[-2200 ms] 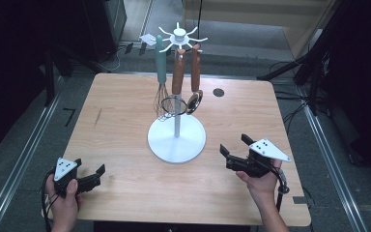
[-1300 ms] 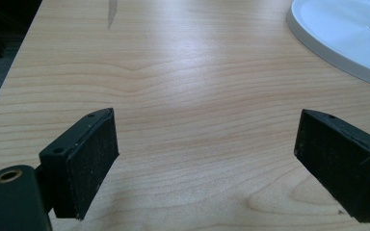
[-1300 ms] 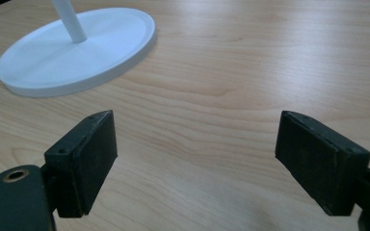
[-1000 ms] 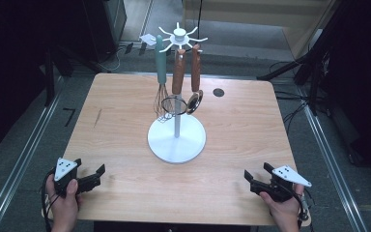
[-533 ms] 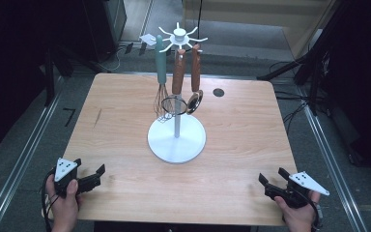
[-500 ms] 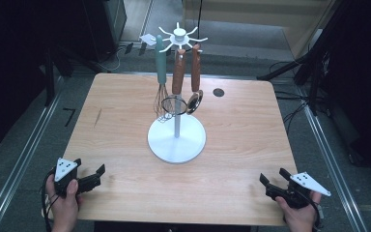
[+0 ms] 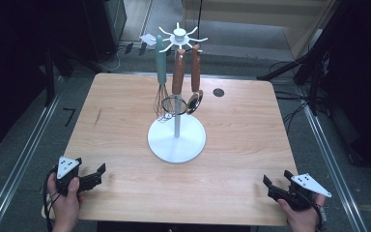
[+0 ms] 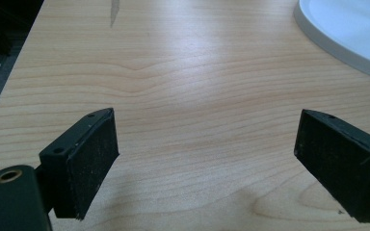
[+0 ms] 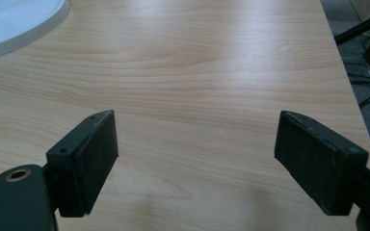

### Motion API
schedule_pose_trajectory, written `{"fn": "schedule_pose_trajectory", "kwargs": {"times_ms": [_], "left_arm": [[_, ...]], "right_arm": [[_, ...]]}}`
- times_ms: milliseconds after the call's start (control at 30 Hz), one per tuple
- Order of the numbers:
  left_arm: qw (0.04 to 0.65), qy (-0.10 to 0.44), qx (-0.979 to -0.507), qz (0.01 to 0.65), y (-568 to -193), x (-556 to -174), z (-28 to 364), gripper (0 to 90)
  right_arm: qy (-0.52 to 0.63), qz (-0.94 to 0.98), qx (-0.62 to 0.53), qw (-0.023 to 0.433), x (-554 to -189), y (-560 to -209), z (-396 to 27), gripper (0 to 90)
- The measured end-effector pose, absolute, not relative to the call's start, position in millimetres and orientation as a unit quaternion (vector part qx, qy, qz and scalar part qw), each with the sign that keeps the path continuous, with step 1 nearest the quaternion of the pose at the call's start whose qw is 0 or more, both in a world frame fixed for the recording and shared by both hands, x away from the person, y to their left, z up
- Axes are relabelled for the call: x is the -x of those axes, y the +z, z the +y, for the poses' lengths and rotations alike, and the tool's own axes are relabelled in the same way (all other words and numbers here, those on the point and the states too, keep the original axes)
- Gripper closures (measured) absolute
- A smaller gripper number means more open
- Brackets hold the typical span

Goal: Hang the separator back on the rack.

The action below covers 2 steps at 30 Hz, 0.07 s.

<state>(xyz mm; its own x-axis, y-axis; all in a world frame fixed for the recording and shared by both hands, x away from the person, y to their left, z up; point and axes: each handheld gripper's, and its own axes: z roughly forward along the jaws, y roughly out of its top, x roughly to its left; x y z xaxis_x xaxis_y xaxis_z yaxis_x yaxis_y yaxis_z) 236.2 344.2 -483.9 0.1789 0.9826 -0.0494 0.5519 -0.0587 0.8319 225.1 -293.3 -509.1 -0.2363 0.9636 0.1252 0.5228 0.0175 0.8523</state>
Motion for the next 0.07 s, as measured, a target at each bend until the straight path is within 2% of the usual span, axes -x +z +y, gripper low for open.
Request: {"fn": "schedule_pose_trajectory", "kwargs": {"times_ms": [67], "left_arm": [[0.37,0.287,-0.672,0.574,-484.1,-238.2,342.6,8.4]], "right_arm": [[0.425,0.663,-0.56,0.256,-224.2,-509.2,-294.5,15.8]]}}
